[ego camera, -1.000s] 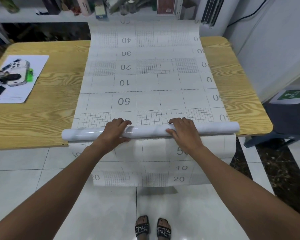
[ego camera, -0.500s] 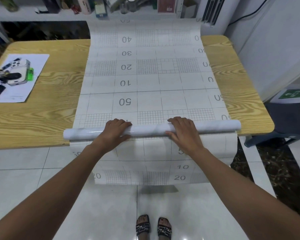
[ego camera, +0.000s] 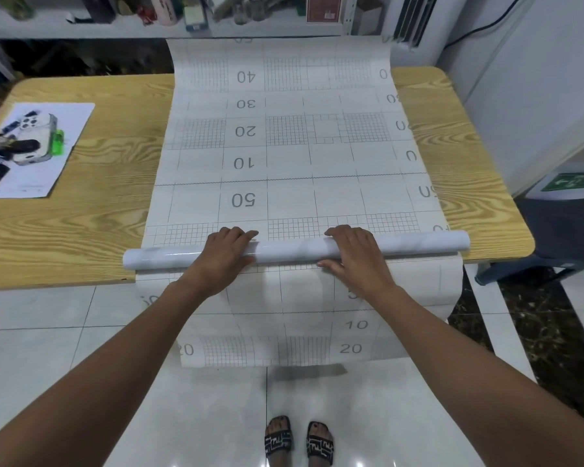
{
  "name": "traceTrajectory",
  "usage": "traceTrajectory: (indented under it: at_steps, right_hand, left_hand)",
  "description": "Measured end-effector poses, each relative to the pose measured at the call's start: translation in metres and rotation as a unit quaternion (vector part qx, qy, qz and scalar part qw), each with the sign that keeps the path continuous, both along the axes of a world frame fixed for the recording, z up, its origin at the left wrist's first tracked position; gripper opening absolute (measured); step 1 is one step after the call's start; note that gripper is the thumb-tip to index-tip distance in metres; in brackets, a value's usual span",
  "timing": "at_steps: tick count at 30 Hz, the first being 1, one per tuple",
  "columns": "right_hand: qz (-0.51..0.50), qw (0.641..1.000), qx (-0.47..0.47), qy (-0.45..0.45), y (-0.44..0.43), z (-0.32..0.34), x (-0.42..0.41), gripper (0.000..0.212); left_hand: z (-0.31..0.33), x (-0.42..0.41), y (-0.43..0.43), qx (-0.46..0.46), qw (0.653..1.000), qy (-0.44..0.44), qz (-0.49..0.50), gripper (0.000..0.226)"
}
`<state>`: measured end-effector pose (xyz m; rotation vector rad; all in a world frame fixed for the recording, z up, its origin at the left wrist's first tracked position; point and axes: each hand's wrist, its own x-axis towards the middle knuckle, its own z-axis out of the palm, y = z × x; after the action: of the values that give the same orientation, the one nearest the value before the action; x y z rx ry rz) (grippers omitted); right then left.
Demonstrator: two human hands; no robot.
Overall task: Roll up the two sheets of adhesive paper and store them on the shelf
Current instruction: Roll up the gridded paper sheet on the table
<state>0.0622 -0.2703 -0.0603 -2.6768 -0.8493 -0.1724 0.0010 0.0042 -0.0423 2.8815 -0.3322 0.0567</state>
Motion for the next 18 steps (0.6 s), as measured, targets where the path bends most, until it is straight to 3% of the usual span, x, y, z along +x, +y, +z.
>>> traceTrajectory:
  at_steps: [12, 18]
  right_hand:
    - [-0.011, 0.999, -0.030, -0.033, 0.0019, -0.0029, 0.0029, 0.046]
    - [-0.006, 0.999, -0.044, -0.025, 0.0018, 0.0003, 0.0045, 0.045]
  left_hand:
    - [0.0001, 0.0057, 0.0010, -0.031, 0.997, 0.073, 0.026, 0.028]
    - [0.0001, -0.0001, 0.0028, -0.039, 0.997, 0.063, -0.010, 0.049]
